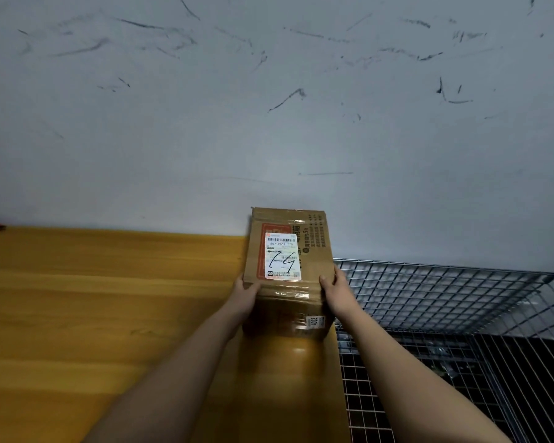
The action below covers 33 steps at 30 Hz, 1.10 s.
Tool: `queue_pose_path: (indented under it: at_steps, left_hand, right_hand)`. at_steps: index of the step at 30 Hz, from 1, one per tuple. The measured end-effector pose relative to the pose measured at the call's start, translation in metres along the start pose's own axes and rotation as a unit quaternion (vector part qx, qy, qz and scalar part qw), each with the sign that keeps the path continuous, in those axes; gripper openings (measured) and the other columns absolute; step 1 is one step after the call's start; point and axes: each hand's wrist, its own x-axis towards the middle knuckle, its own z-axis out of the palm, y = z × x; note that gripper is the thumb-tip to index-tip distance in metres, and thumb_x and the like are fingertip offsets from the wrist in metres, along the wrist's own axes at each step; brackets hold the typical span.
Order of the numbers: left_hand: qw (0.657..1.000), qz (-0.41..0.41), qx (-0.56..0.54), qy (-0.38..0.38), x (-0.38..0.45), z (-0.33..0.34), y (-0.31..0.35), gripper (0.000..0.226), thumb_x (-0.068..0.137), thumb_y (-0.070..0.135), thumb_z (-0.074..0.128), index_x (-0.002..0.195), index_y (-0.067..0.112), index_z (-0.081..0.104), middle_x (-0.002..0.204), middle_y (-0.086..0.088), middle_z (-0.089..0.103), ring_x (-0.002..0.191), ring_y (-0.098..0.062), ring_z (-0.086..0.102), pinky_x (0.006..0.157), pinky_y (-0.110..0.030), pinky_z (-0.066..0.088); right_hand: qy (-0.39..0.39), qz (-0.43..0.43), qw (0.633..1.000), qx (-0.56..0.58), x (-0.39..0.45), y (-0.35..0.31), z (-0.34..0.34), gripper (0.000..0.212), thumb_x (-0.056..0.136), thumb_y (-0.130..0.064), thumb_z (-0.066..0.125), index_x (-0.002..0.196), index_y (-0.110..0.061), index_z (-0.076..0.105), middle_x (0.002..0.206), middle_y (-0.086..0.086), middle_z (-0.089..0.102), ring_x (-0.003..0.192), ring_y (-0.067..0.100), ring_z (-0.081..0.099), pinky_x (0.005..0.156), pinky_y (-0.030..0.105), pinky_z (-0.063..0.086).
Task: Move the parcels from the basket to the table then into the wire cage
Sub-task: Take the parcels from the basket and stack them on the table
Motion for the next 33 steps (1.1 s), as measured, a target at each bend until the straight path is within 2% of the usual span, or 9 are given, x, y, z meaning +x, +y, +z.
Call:
queue_pose_path:
  at_steps: [3,6,8,13,18,23,26,30,33]
  left_hand:
    - [0.998,0.016,0.042,0.048,-0.004,-0.003,0.0,0.061,0.099,0.034,0.045,0.15,0.016,0.017,0.148,-0.012,0.034,0.132,-0.03,0.038,0.105,-0.042,0.037]
    - [0.978,0.061,0.145,0.136,-0.018,-0.021,0.004,0.051,0.099,0.033,0.045,0.144,0.013,0.032,0.14,-0.012,0.043,0.119,-0.024,0.048,0.088,-0.035,0.043]
    - [0.953,0.088,0.229,0.175,-0.03,-0.046,0.004,0.045,0.098,0.033,0.047,0.138,0.014,0.039,0.129,-0.009,0.053,0.107,-0.022,0.054,0.081,-0.033,0.044]
    - [0.92,0.074,0.285,0.26,-0.069,-0.121,-0.003,0.018,0.096,0.031,0.046,0.105,0.017,0.049,0.109,-0.007,0.061,0.096,-0.03,0.058,0.071,-0.031,0.04]
    - [0.874,0.035,0.365,0.32,-0.13,-0.21,-0.045,0.015,0.096,0.03,0.041,0.091,0.017,0.047,0.098,-0.005,0.06,0.082,-0.025,0.052,0.064,-0.029,0.036]
    - [0.884,-0.035,0.296,0.361,-0.197,-0.304,-0.119,0.018,0.097,0.031,0.041,0.088,0.017,0.047,0.078,0.0,0.051,0.065,-0.018,0.046,0.052,-0.027,0.031]
    - [0.891,-0.093,0.248,0.368,-0.236,-0.354,-0.171,0.021,0.098,0.034,0.041,0.091,0.016,0.049,0.079,-0.001,0.051,0.066,-0.019,0.048,0.051,-0.027,0.032]
    - [0.906,-0.132,0.165,0.368,-0.273,-0.402,-0.245,0.021,0.097,0.035,0.044,0.096,0.017,0.055,0.09,-0.003,0.062,0.076,-0.021,0.059,0.062,-0.029,0.042]
    - [0.916,-0.152,0.104,0.357,-0.293,-0.426,-0.298,0.018,0.098,0.032,0.044,0.102,0.016,0.051,0.086,-0.004,0.056,0.073,-0.02,0.053,0.067,-0.032,0.04]
  right_hand:
    - [0.073,-0.02,0.989,-0.124,-0.003,-0.005,0.0,0.054,0.099,-0.028,0.048,0.146,-0.014,0.028,0.142,0.011,0.047,0.125,0.03,0.05,0.104,0.05,0.043]
    - [0.166,-0.106,0.934,-0.297,-0.02,-0.019,0.002,0.051,0.097,-0.032,0.05,0.143,-0.015,0.036,0.142,0.007,0.044,0.131,0.025,0.042,0.108,0.045,0.037]
    - [0.177,-0.187,0.902,-0.347,-0.033,-0.036,0.012,0.042,0.097,-0.032,0.047,0.136,-0.016,0.045,0.137,0.004,0.049,0.127,0.022,0.045,0.107,0.042,0.037]
    - [0.063,-0.296,0.867,-0.395,-0.071,-0.076,0.076,0.021,0.095,-0.027,0.047,0.102,-0.012,0.059,0.106,0.008,0.062,0.1,0.029,0.059,0.078,0.037,0.046]
    - [-0.019,-0.342,0.831,-0.438,-0.134,-0.082,0.174,0.019,0.094,-0.027,0.047,0.099,-0.015,0.06,0.108,0.008,0.064,0.098,0.031,0.062,0.073,0.034,0.046]
    - [-0.112,-0.347,0.811,-0.458,-0.211,-0.062,0.282,0.023,0.095,-0.027,0.042,0.105,-0.014,0.059,0.112,0.011,0.065,0.103,0.034,0.061,0.077,0.035,0.046]
    - [-0.168,-0.353,0.797,-0.459,-0.257,-0.043,0.344,0.025,0.096,-0.026,0.041,0.104,-0.012,0.059,0.109,0.012,0.066,0.1,0.033,0.061,0.076,0.036,0.048]
    - [-0.24,-0.343,0.77,-0.482,-0.311,-0.008,0.414,0.028,0.097,-0.028,0.039,0.107,-0.012,0.06,0.11,0.013,0.066,0.1,0.034,0.062,0.074,0.035,0.047]
    - [-0.299,-0.322,0.739,-0.51,-0.337,0.018,0.454,0.027,0.097,-0.03,0.04,0.109,-0.014,0.059,0.109,0.011,0.066,0.098,0.032,0.063,0.071,0.034,0.046]
